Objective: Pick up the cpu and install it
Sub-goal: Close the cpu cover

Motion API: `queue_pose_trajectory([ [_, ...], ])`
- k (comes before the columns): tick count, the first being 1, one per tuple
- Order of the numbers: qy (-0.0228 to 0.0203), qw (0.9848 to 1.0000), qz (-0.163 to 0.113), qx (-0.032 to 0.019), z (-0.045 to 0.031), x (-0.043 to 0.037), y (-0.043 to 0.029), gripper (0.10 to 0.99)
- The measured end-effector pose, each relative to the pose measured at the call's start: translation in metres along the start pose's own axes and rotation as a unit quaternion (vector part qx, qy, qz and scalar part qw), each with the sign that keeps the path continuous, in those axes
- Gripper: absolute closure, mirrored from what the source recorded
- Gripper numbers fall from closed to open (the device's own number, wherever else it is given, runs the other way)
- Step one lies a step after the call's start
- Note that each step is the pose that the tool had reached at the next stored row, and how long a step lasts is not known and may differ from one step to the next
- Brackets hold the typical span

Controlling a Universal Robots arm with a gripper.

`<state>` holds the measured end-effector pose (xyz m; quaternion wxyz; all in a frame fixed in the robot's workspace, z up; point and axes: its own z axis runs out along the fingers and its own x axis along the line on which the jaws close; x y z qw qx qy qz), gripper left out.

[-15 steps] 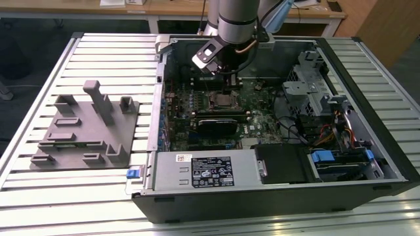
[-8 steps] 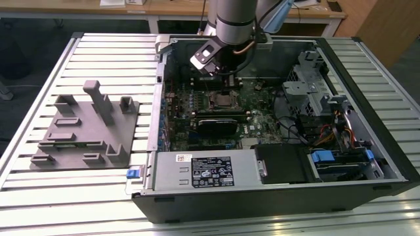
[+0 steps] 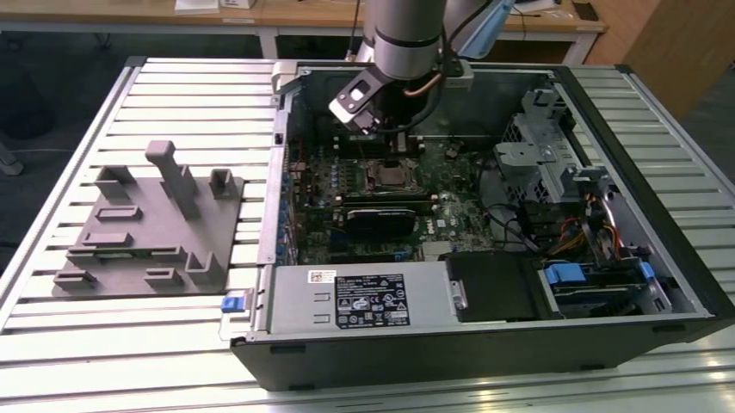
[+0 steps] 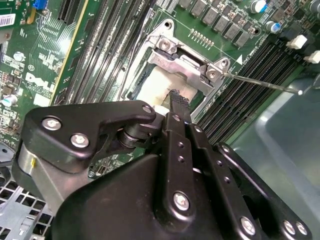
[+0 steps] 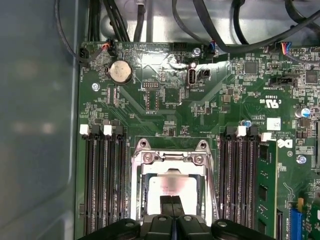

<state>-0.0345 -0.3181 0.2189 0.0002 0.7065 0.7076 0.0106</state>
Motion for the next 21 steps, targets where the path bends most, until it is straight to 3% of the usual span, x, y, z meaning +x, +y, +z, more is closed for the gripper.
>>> queue_pose_trajectory([
  [21, 0.0001, 1.0000, 0.000, 0.0002, 0.0087, -0.0001, -0.0147, 0.980],
])
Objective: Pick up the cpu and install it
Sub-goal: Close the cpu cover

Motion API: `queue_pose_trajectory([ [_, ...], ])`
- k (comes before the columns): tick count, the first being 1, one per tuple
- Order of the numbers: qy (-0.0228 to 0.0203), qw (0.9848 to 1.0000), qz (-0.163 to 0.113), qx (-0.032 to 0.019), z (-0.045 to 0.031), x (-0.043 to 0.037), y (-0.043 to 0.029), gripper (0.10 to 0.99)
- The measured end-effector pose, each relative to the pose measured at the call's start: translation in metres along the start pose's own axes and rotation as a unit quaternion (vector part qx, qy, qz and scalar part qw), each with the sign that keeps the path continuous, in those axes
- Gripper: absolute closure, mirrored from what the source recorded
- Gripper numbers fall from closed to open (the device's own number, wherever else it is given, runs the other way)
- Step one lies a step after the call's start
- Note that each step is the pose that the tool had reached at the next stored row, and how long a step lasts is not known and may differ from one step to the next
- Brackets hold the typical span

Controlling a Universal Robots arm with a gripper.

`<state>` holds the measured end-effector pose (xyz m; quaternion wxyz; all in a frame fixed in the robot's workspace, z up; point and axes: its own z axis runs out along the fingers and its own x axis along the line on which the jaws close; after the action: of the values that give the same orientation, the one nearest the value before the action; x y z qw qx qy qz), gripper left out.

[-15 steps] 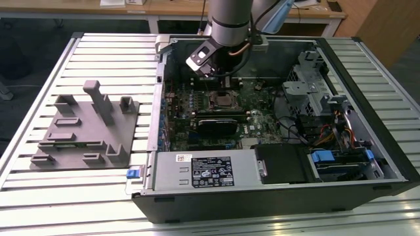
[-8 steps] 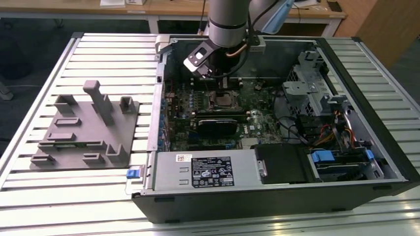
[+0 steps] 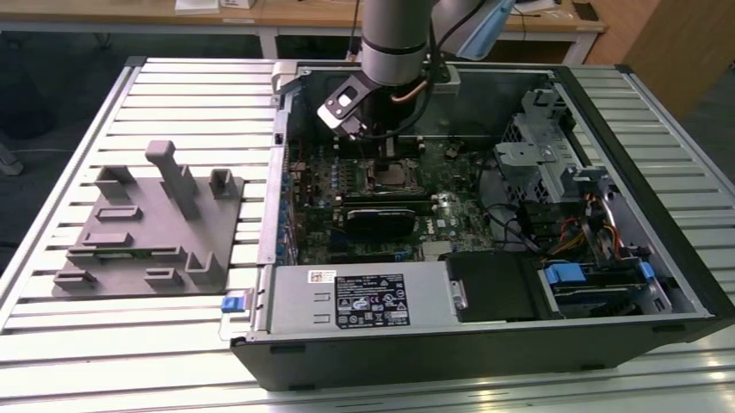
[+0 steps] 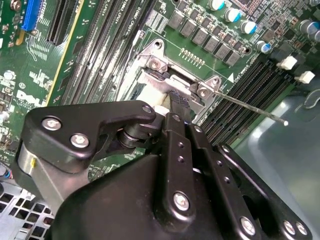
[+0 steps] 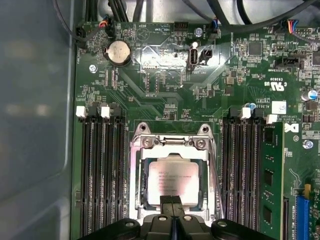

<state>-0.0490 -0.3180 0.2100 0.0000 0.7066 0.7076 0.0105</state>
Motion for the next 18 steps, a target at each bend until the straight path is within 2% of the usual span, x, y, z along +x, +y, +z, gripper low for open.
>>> queue_pose_trajectory([
  [6, 0.0000, 1.0000, 0.000, 0.0001, 0.0072, -0.0001, -0.0010, 0.980],
  [13, -0.0015, 1.0000, 0.000, 0.0002, 0.0098, -0.0002, -0.0011, 0.980],
  [18, -0.0015, 1.0000, 0.000, 0.0001, 0.0084, -0.0001, -0.0014, 0.980],
])
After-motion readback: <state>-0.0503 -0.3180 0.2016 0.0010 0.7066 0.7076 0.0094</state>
